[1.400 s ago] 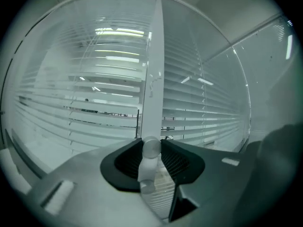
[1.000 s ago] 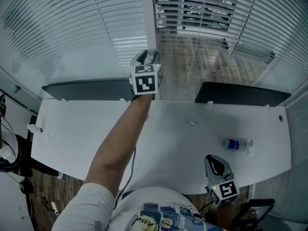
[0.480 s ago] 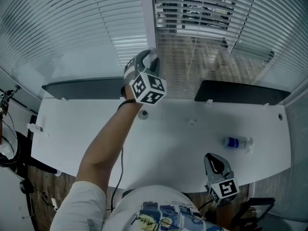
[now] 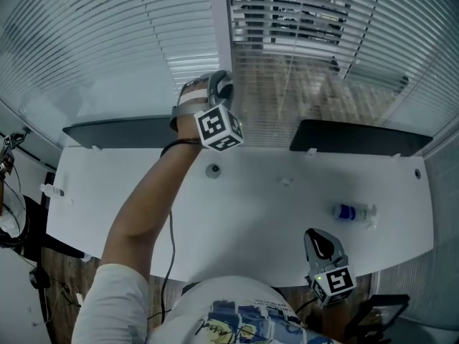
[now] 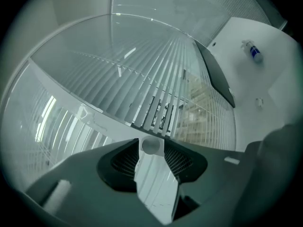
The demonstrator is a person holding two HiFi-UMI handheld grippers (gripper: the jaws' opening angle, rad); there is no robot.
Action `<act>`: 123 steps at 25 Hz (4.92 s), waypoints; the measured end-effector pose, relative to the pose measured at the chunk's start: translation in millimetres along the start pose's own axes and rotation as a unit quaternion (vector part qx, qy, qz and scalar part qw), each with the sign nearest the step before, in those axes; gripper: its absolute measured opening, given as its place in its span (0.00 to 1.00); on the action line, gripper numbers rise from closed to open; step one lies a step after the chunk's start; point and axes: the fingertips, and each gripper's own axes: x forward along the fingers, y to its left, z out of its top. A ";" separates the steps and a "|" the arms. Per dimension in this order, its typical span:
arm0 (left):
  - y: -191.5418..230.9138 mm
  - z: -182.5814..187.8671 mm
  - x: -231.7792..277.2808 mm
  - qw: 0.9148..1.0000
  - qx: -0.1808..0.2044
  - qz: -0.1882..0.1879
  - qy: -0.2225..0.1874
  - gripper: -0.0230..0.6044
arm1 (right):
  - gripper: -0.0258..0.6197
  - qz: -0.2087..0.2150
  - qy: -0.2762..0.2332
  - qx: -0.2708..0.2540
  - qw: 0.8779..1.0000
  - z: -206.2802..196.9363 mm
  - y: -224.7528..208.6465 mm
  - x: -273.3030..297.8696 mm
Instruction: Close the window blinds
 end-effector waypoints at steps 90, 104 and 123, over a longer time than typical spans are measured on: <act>7.6 -7.9 -9.8 0.996 -0.090 0.002 -0.014 0.30 | 0.06 -0.003 -0.002 0.002 1.000 -1.9 -0.1 -4.9; -3.3 -3.2 9.3 0.992 0.124 0.008 -0.002 0.29 | 0.06 -0.007 0.001 0.006 1.000 -5.4 -5.8 -3.2; 8.5 -1.4 5.5 0.986 -0.167 0.018 -0.020 0.24 | 0.06 -0.003 0.007 0.008 1.000 -8.0 -6.7 3.2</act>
